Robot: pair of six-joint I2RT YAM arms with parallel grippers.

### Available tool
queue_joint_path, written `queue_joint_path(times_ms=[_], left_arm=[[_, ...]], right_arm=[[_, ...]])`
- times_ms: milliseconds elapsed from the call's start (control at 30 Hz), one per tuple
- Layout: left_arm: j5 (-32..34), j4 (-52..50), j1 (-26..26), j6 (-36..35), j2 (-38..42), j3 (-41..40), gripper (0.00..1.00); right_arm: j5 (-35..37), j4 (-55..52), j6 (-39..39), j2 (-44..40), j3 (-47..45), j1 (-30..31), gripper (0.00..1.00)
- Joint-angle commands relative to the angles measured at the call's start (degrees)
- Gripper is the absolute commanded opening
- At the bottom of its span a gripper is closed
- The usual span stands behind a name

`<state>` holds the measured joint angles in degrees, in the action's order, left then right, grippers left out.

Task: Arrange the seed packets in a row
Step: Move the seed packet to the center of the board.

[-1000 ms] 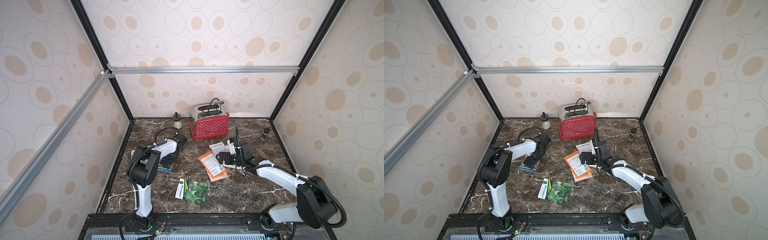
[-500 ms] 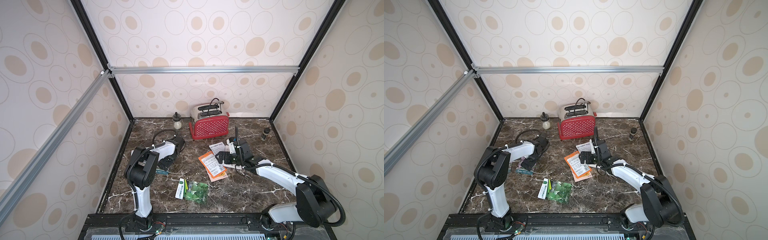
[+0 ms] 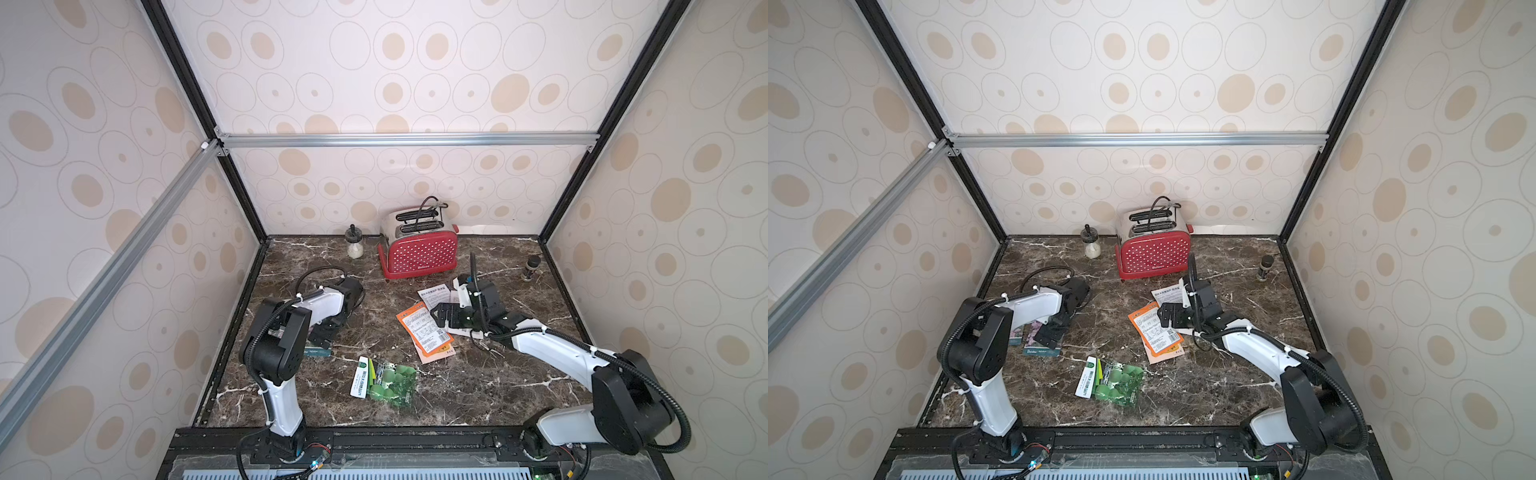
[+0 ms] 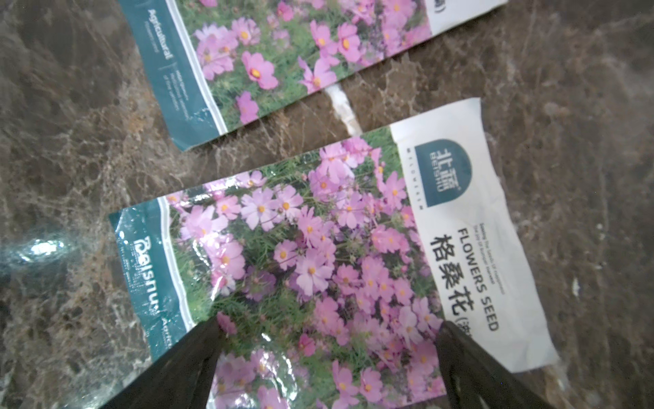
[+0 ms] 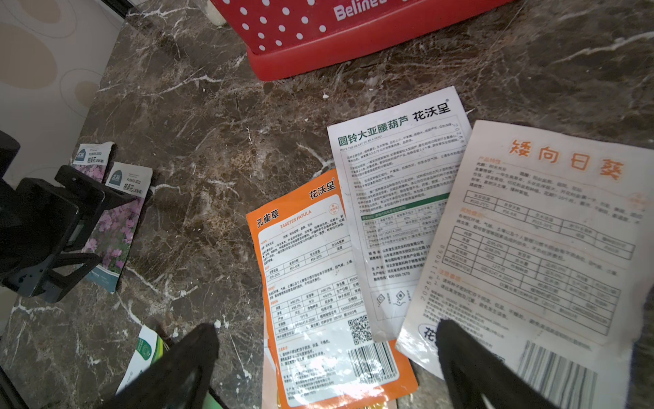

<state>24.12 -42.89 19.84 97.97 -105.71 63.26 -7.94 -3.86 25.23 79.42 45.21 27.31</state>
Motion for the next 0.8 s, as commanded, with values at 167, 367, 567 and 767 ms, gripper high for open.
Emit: queue_joint_path(times_ms=[167, 367, 567, 767], left_arm=[[-3.2, 0.4, -2.1, 1.6, -1.0, -1.9, 0.97], [-2.9, 0.6, -2.4, -0.2, -1.0, -0.5, 0.97], [-2.8, 0.5, -2.9, -1.4, -1.5, 1.3, 0.98], [-3.4, 0.7, -3.2, -2.3, -3.0, 2.9, 0.98]], right_arm=[[0.3, -0.4, -0.1, 0.2, 0.8, 0.2, 1.00], [0.4, -0.3, -0.1, 0.3, 0.8, 0.2, 1.00], [0.6, -0.3, -0.2, 0.5, 0.6, 0.3, 1.00], [0.8, -0.4, -0.4, -0.2, 0.4, 0.3, 1.00]])
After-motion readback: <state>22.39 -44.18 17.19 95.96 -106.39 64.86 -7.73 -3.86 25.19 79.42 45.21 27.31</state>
